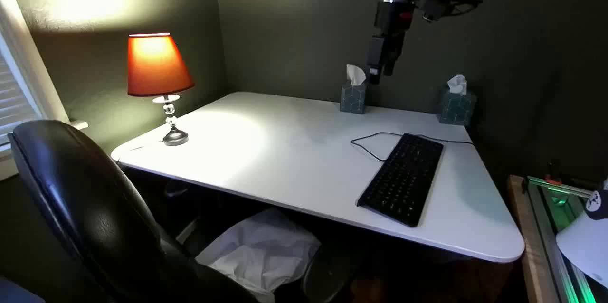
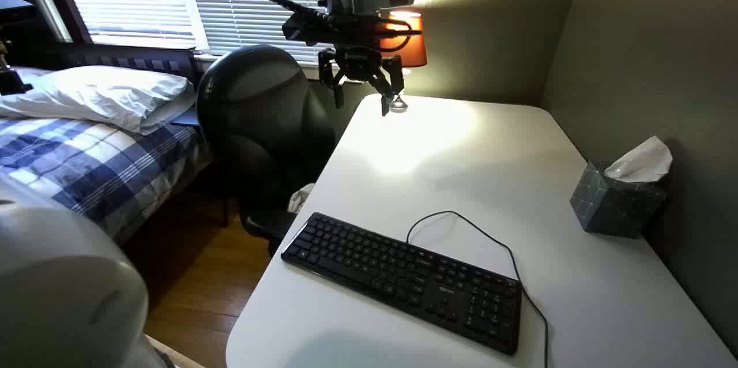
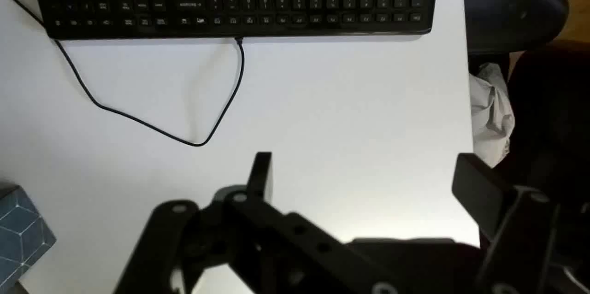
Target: Press a letter key in the middle of the keyboard
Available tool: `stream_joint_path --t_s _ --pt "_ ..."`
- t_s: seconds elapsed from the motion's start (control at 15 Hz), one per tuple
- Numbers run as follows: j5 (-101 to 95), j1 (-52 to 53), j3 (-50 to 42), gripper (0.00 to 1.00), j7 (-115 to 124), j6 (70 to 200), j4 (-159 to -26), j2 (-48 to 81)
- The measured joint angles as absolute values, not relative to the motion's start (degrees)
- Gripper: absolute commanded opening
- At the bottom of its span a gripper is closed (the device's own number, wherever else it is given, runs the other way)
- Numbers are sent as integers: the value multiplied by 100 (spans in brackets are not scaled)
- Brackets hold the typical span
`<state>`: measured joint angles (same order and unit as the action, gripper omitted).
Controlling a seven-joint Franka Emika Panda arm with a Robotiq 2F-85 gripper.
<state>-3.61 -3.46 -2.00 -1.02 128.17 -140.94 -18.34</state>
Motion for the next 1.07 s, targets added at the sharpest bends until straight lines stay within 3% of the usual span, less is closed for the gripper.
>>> stream_joint_path --t_s 0.6,1.07 --pt "-358 -346 -206 100 -103 12811 -14095 -1810" --pt "-350 -436 -445 100 -235 12773 -14112 -963"
